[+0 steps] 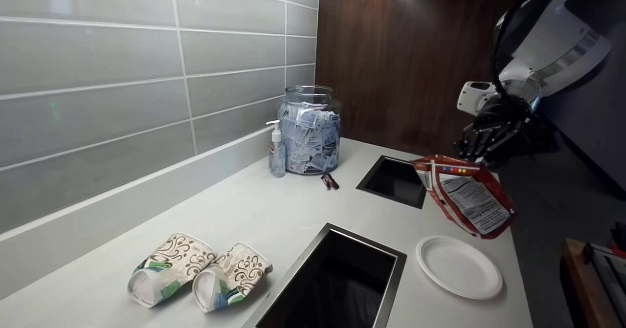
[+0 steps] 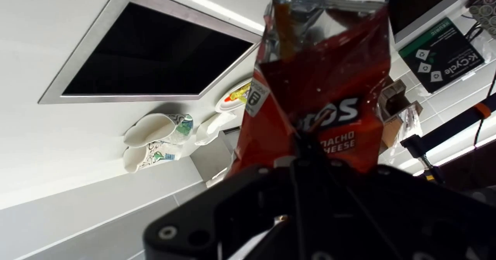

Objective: Pour the contents in the orange packet onto the white plate then throw the packet in the trash chute on the left.

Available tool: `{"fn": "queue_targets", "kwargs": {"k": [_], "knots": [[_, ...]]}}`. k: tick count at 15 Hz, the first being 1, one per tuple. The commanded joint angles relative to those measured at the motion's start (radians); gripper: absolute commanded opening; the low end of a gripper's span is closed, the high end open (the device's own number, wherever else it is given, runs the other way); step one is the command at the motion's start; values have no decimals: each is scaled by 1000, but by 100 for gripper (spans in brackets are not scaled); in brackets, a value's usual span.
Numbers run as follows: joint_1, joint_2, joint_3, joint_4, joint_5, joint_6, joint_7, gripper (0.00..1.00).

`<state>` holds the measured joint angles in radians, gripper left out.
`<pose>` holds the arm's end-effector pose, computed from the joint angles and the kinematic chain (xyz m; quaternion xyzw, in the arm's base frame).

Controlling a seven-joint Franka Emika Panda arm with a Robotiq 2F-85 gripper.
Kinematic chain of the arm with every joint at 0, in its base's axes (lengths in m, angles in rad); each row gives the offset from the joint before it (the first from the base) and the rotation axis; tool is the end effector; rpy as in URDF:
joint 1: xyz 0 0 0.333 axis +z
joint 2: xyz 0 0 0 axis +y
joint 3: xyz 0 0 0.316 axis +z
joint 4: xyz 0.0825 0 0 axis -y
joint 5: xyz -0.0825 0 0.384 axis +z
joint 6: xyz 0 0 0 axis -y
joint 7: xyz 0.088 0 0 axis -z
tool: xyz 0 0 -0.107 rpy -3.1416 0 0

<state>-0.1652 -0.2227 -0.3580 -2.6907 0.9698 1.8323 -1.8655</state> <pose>0.3378 -0.1112 0.2947 -0.7965 -0.3217 -0.2820 0.4273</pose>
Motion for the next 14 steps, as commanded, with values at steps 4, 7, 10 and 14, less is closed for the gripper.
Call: {"fn": "queue_targets", "kwargs": {"k": [4,7,10,14], "knots": [[-54,116,3,61,75,-171,-151,0],[-78,148,7,78,75,-200,-181,0],[-92,174,10,92,79,-207,-210,0],[-108,210,5,108,109,-245,-275,0]]}}
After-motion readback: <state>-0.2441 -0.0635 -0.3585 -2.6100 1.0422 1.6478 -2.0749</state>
